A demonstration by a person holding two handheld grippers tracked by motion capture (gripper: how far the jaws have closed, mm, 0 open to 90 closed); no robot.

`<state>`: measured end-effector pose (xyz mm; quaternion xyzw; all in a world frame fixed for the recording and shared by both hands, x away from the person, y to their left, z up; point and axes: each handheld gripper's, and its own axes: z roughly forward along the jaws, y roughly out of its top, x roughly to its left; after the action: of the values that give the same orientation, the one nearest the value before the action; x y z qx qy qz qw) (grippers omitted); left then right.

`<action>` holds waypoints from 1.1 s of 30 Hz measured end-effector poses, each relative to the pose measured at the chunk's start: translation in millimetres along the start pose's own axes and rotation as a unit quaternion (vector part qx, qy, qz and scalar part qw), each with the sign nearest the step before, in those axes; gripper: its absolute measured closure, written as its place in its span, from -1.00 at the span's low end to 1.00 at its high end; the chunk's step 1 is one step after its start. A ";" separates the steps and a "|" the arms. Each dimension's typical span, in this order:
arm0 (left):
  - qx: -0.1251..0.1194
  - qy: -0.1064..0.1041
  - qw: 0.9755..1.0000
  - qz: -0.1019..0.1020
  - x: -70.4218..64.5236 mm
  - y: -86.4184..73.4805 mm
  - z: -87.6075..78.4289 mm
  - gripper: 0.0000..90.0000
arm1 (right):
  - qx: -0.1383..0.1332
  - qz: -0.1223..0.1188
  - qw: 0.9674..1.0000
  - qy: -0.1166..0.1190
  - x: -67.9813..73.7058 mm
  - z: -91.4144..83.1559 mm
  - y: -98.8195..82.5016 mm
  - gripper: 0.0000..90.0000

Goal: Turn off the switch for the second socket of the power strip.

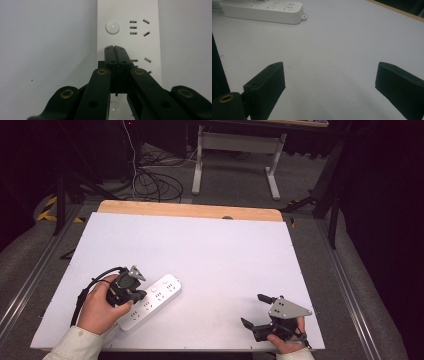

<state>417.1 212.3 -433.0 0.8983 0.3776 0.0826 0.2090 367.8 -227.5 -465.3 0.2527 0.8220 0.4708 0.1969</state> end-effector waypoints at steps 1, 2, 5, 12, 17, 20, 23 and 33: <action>0.000 0.000 1.000 -0.001 0.0 0.1 0.0 1.00 | 0.000 0.000 1.000 0.000 0.0 0.0 0.0 -0.79; 0.001 0.000 1.000 -0.001 0.0 0.1 -0.1 1.00 | 0.000 0.000 1.000 0.000 0.0 0.0 0.0 -0.79; 0.000 0.001 1.000 0.000 -0.1 -0.1 0.0 1.00 | 0.000 0.000 1.000 0.000 0.0 -0.1 0.0 -0.79; 0.000 0.005 1.000 0.001 -2.0 -0.5 1.4 1.00 | 0.000 0.000 1.000 0.001 0.4 -0.1 0.1 -0.79; -0.001 0.008 1.000 -0.001 -1.2 -2.0 2.1 1.00 | 0.000 0.000 1.000 0.002 0.5 0.1 0.1 -0.79; -0.005 0.002 1.000 -0.009 -0.5 -3.0 3.0 1.00 | 0.000 0.000 1.000 0.003 0.7 0.1 0.1 -0.79; -0.007 0.008 1.000 -0.007 -1.1 -3.2 3.1 1.00 | 0.000 0.000 1.000 0.003 0.6 0.0 0.0 -0.79; -0.011 0.004 1.000 -0.011 -0.4 -5.4 3.0 1.00 | 0.000 0.000 1.000 0.004 0.9 0.0 0.1 -0.79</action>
<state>414.3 214.5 -438.1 0.8915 0.3871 0.0883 0.2182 367.1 -226.9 -465.3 0.2511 0.8228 0.4716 0.1938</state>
